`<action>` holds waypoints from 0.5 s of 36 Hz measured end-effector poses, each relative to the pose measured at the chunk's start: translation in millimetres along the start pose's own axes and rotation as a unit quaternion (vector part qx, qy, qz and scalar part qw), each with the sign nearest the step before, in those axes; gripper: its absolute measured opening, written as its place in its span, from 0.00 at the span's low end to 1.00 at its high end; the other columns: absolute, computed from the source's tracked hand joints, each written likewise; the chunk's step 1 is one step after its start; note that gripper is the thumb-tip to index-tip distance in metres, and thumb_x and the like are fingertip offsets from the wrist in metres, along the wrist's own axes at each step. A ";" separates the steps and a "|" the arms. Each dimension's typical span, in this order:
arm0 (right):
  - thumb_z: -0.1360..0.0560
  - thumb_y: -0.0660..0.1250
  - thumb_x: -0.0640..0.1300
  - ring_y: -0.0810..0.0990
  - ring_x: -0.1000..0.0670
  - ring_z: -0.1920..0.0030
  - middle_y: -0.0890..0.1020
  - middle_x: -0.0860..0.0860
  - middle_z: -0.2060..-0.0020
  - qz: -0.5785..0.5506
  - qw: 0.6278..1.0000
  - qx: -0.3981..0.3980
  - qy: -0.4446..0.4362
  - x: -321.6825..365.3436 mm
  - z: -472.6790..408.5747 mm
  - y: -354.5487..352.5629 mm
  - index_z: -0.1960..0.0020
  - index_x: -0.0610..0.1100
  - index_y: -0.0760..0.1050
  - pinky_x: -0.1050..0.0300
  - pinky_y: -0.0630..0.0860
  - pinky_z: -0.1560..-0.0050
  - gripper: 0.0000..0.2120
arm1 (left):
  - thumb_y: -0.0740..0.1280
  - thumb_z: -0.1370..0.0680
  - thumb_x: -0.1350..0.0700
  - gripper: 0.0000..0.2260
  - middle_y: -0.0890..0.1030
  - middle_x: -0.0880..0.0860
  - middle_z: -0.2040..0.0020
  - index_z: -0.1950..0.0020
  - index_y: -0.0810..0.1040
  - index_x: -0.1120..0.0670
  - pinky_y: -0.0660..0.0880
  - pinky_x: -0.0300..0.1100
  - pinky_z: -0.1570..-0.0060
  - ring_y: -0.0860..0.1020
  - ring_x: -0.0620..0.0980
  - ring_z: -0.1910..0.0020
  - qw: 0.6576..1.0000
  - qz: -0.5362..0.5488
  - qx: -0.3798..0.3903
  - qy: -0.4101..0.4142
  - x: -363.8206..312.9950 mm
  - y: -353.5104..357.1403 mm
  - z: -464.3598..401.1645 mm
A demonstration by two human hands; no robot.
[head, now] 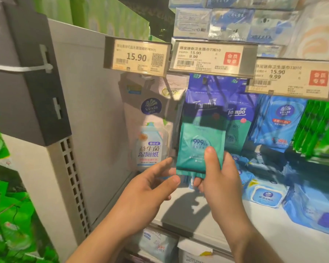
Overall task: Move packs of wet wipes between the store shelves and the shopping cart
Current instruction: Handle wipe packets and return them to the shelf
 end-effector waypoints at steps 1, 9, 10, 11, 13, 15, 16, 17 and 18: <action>0.26 0.61 0.66 0.81 0.45 0.74 0.84 0.49 0.61 0.011 1.000 -0.007 -0.001 -1.8 -5.5 1.8 0.51 0.53 0.75 0.44 0.81 0.65 0.17 | 0.72 0.37 0.38 0.32 0.84 0.42 0.44 0.34 0.76 0.43 0.78 0.46 0.49 0.80 0.47 0.53 1.000 -0.019 -0.005 -0.002 -1.0 -1.7 1.5; 0.18 0.60 0.60 0.80 0.52 0.77 0.82 0.45 0.62 0.095 0.995 -0.030 0.007 -21.9 -52.2 18.2 0.55 0.51 0.68 0.53 0.76 0.66 0.15 | 0.73 0.27 0.40 0.19 0.79 0.35 0.39 0.38 0.74 0.33 0.71 0.34 0.42 0.77 0.33 0.43 0.974 -0.225 -0.040 0.013 -4.6 -22.6 11.3; 0.18 0.59 0.60 0.78 0.53 0.78 0.83 0.44 0.63 0.102 0.994 -0.030 0.012 -23.3 -57.0 19.9 0.54 0.51 0.68 0.56 0.73 0.67 0.14 | 0.72 0.25 0.43 0.18 0.78 0.34 0.38 0.38 0.73 0.33 0.71 0.33 0.41 0.76 0.32 0.42 0.965 -0.258 -0.042 0.017 -4.8 -24.7 12.9; 0.18 0.59 0.59 0.76 0.54 0.80 0.83 0.42 0.63 0.106 0.994 -0.030 0.013 -25.4 -62.0 21.1 0.52 0.50 0.69 0.57 0.70 0.68 0.13 | 0.70 0.24 0.44 0.18 0.76 0.33 0.37 0.36 0.72 0.33 0.70 0.34 0.38 0.74 0.31 0.40 0.957 -0.286 -0.044 0.023 -5.2 -26.4 14.6; 0.17 0.58 0.59 0.75 0.55 0.81 0.83 0.40 0.64 0.120 0.992 -0.029 0.016 -29.8 -70.0 22.8 0.45 0.47 0.71 0.59 0.68 0.70 0.15 | 0.69 0.23 0.42 0.22 0.73 0.33 0.34 0.30 0.70 0.37 0.68 0.37 0.31 0.70 0.31 0.34 0.944 -0.325 -0.039 0.036 -5.3 -30.0 17.9; 0.17 0.58 0.61 0.74 0.55 0.81 0.84 0.42 0.66 0.143 0.989 -0.022 0.038 -36.4 -75.4 22.6 0.43 0.39 0.73 0.61 0.67 0.72 0.24 | 0.66 0.22 0.39 0.26 0.70 0.33 0.31 0.25 0.66 0.39 0.64 0.37 0.28 0.66 0.31 0.30 0.925 -0.376 -0.026 0.050 -5.8 -32.7 20.8; 0.18 0.58 0.62 0.74 0.55 0.81 0.84 0.43 0.68 0.147 0.988 -0.018 0.050 -39.0 -76.0 21.5 0.44 0.37 0.75 0.62 0.66 0.75 0.27 | 0.64 0.22 0.38 0.28 0.68 0.32 0.30 0.23 0.64 0.38 0.63 0.36 0.28 0.64 0.32 0.29 0.912 -0.407 -0.021 0.053 -6.3 -33.9 22.4; 0.18 0.58 0.63 0.75 0.54 0.81 0.83 0.43 0.70 0.146 0.987 -0.014 0.059 -40.6 -75.7 19.8 0.45 0.35 0.75 0.62 0.66 0.77 0.29 | 0.63 0.22 0.37 0.28 0.66 0.31 0.30 0.23 0.61 0.37 0.62 0.35 0.29 0.62 0.32 0.29 0.900 -0.432 -0.016 0.055 -6.8 -34.9 23.8; 0.19 0.58 0.64 0.76 0.52 0.79 0.83 0.43 0.71 0.141 0.988 -0.012 0.066 -41.3 -74.6 17.8 0.46 0.35 0.76 0.62 0.67 0.78 0.30 | 0.61 0.22 0.36 0.29 0.65 0.31 0.29 0.22 0.59 0.37 0.62 0.36 0.29 0.61 0.34 0.28 0.892 -0.449 -0.013 0.053 -7.1 -35.8 25.5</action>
Point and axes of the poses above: each hand's wrist, its own z-axis away from the middle knuckle, its own y-axis out of the palm, x = y × z, the point moved 2 cm from there along -z, towards the middle knuckle
